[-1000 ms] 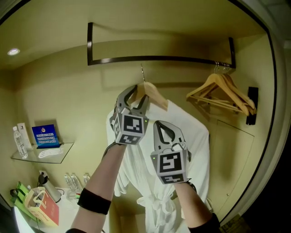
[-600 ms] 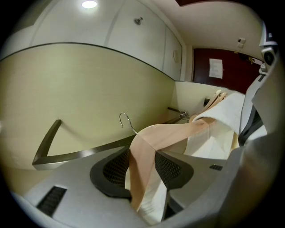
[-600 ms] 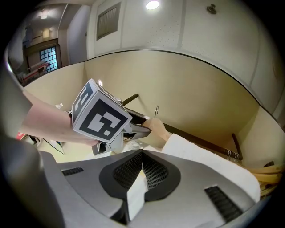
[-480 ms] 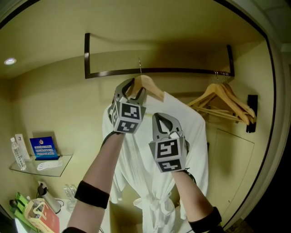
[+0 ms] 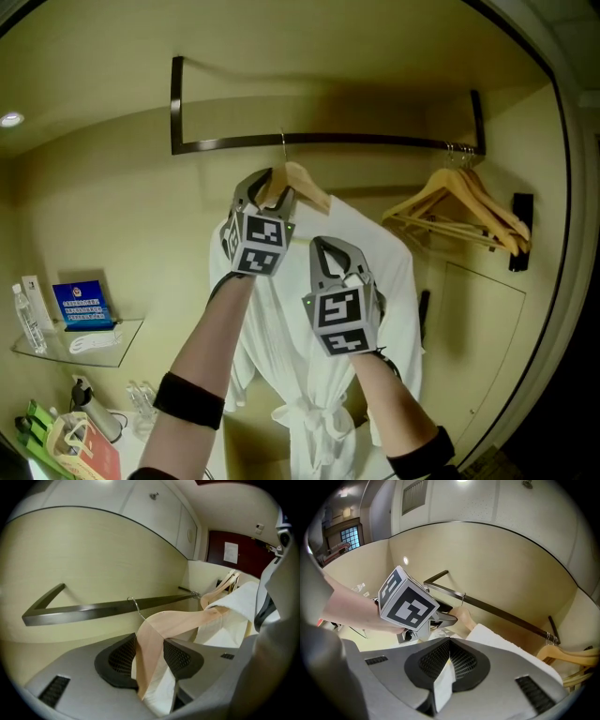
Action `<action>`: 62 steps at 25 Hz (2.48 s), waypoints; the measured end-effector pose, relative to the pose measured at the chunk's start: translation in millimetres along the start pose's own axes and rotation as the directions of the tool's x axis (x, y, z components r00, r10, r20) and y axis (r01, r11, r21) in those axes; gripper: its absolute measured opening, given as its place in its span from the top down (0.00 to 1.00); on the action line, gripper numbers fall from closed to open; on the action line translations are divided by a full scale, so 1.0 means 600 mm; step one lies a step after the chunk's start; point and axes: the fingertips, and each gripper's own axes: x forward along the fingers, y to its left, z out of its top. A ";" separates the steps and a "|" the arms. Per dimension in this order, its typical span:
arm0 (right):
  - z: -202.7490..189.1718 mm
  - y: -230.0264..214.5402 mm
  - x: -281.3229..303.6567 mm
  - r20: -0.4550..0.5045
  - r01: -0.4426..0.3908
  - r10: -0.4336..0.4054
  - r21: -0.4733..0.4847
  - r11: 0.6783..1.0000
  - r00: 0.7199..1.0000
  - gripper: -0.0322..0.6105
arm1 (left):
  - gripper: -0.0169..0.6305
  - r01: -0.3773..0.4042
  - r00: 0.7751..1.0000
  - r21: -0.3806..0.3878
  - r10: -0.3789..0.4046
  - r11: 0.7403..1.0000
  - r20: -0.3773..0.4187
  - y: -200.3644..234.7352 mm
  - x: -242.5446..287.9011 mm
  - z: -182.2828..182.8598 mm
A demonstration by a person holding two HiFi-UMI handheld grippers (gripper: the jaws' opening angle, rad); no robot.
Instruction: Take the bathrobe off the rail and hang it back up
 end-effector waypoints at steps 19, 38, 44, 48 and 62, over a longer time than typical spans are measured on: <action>-0.030 0.022 -0.065 0.015 -0.108 0.107 0.059 0.992 0.994 0.91 | 0.68 -0.050 0.997 0.035 0.052 0.998 -0.058 -0.026 -0.073 -0.010; -0.343 0.173 -0.444 -0.200 -0.300 0.399 0.390 0.870 0.895 0.91 | 0.97 -0.165 0.792 -0.291 -0.049 0.942 -0.608 -0.348 -0.658 -0.211; -0.409 0.262 -0.569 -0.311 -0.310 0.459 0.426 0.850 0.832 0.91 | 0.97 -0.234 0.730 -0.385 -0.100 0.893 -0.676 -0.397 -0.831 -0.256; -0.477 0.342 -0.674 -0.424 -0.264 0.489 0.486 0.833 0.762 0.91 | 0.97 -0.262 0.687 -0.422 -0.140 0.868 -0.713 -0.425 -0.958 -0.292; -0.558 0.452 -0.939 -0.607 -0.142 0.507 0.546 0.825 0.612 0.91 | 0.97 -0.389 0.544 -0.502 -0.247 0.772 -0.802 -0.516 -1.262 -0.326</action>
